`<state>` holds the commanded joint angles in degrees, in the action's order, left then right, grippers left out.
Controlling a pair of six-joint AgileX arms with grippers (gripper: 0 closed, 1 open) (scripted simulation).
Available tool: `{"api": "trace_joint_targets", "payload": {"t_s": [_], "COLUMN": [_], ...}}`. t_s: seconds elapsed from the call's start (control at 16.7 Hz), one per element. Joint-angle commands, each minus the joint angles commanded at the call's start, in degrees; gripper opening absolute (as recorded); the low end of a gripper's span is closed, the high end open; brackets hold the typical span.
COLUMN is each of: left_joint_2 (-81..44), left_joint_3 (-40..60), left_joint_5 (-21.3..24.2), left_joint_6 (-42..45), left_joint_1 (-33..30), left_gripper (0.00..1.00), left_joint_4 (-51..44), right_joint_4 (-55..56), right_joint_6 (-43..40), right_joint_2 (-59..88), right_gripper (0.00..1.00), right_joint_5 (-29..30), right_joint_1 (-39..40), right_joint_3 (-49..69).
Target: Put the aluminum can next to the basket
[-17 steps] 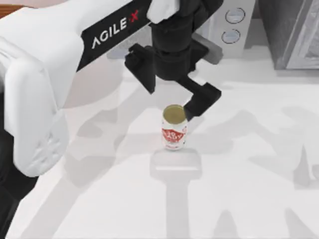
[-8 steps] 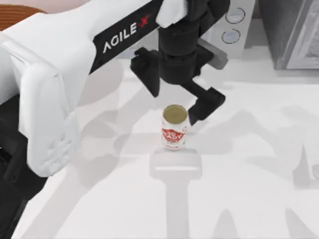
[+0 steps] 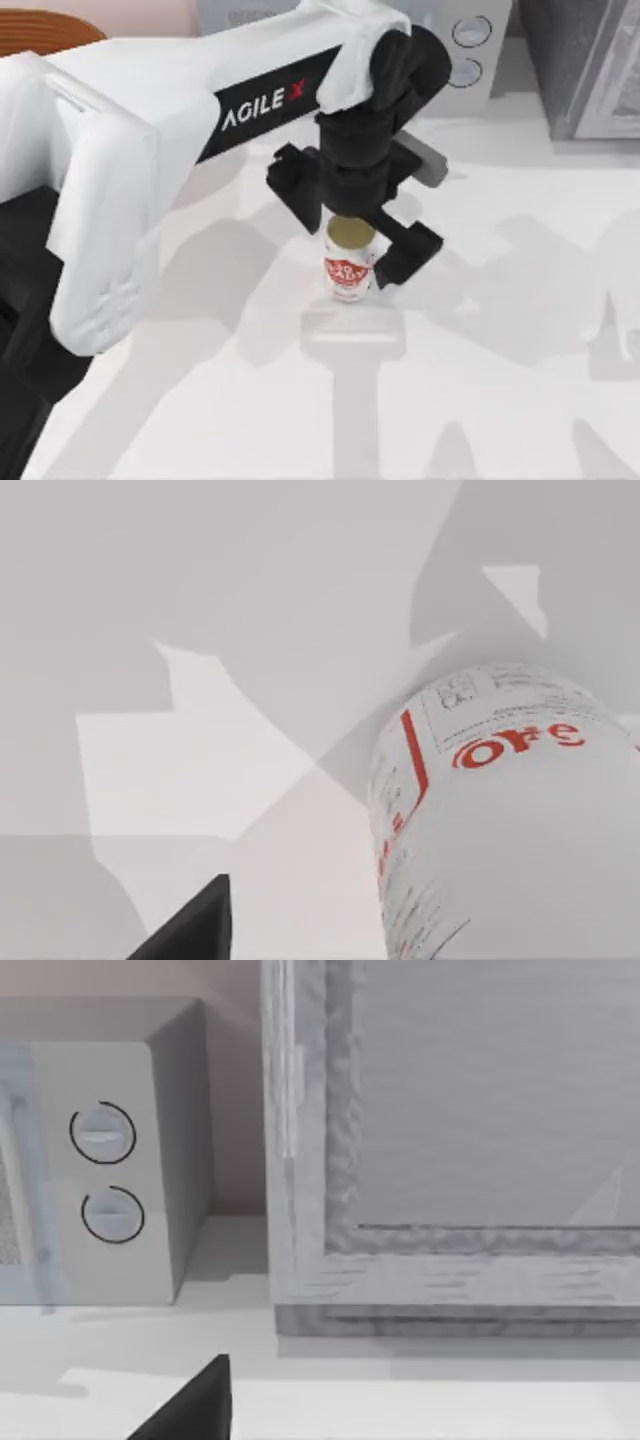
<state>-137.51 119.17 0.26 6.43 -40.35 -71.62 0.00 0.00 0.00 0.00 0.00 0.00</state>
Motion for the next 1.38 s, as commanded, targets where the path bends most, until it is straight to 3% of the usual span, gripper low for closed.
{"api": "trace_joint_targets", "payload": {"t_s": [0.24, 1.02, 1.38], "left_joint_2": [0.0, 0.0, 0.0], "left_joint_3": [-0.43, -0.43, -0.43], "left_joint_5": [0.0, 0.0, 0.0], "left_joint_6": [0.0, 0.0, 0.0], "left_joint_1": [-0.01, -0.01, -0.01], "left_gripper": [1.0, 0.02, 0.0], "left_joint_4": [0.43, 0.43, 0.43], "right_joint_4": [0.0, 0.0, 0.0], "right_joint_6": [0.0, 0.0, 0.0], "right_joint_2": [0.0, 0.0, 0.0], "right_gripper": [1.0, 1.0, 1.0], "right_joint_5": [0.0, 0.0, 0.0], "right_joint_1": [0.0, 0.0, 0.0], "right_joint_3": [0.0, 0.0, 0.0]}}
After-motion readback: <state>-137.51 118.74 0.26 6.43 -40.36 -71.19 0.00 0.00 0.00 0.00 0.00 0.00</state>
